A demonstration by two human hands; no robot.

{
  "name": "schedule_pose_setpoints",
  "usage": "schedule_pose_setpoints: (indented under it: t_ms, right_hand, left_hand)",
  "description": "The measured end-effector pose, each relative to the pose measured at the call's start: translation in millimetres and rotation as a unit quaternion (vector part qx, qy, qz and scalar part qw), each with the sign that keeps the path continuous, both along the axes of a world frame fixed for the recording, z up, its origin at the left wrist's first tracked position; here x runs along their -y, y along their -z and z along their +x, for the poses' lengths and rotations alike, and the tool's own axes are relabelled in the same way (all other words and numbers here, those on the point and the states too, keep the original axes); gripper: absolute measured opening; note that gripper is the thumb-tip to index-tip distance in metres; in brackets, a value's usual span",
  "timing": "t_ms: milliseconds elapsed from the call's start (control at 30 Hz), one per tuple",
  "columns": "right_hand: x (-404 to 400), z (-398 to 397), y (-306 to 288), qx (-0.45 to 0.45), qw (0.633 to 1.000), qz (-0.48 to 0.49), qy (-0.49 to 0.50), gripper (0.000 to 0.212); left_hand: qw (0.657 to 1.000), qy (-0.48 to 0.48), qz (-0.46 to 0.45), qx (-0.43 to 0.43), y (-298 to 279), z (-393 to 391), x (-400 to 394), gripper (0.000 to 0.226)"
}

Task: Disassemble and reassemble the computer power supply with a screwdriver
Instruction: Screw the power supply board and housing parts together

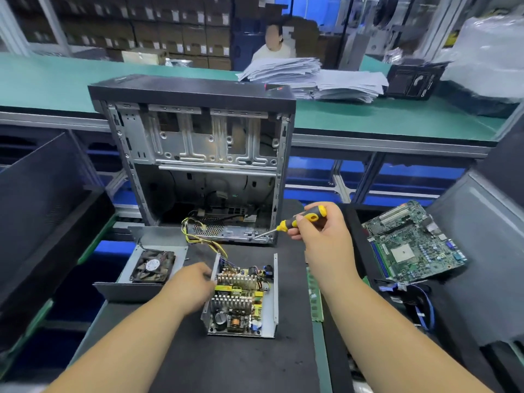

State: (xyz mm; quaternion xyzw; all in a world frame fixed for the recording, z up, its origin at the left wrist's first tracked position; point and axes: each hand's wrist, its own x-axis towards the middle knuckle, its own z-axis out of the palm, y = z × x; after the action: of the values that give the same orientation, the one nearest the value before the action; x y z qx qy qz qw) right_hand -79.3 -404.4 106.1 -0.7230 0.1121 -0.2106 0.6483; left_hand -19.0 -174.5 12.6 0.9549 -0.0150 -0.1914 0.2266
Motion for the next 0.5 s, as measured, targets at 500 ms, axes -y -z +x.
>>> schedule_pose_setpoints:
  t_ms: [500]
  right_hand:
    - [49.2, -7.2, 7.4, -0.004, 0.996, -0.086, -0.035, 0.015]
  left_hand:
    - [0.987, -0.068, 0.037, 0.142, -12.3, -19.6, 43.2, 0.035]
